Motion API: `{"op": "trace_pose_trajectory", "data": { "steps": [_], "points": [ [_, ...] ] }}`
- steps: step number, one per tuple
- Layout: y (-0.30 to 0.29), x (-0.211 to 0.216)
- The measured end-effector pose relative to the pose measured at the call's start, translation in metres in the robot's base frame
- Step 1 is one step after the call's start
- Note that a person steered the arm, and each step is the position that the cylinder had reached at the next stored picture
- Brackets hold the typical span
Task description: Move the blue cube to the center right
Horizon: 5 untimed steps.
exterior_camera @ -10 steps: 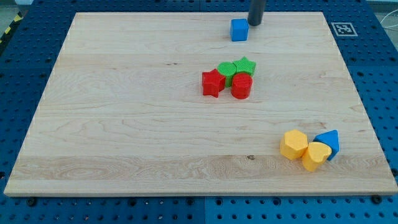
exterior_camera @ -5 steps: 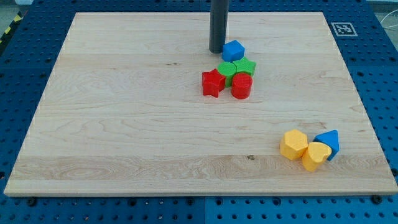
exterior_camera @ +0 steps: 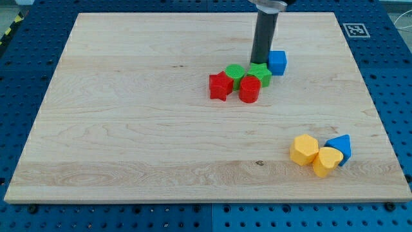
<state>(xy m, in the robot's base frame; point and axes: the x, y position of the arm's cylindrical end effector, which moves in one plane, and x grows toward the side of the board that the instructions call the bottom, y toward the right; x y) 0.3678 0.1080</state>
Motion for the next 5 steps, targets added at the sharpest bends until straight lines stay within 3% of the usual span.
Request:
{"op": "trace_pose_trajectory", "data": {
  "steps": [2,5],
  "points": [
    [0.023,-0.041],
    [0.070,0.007]
  ]
}}
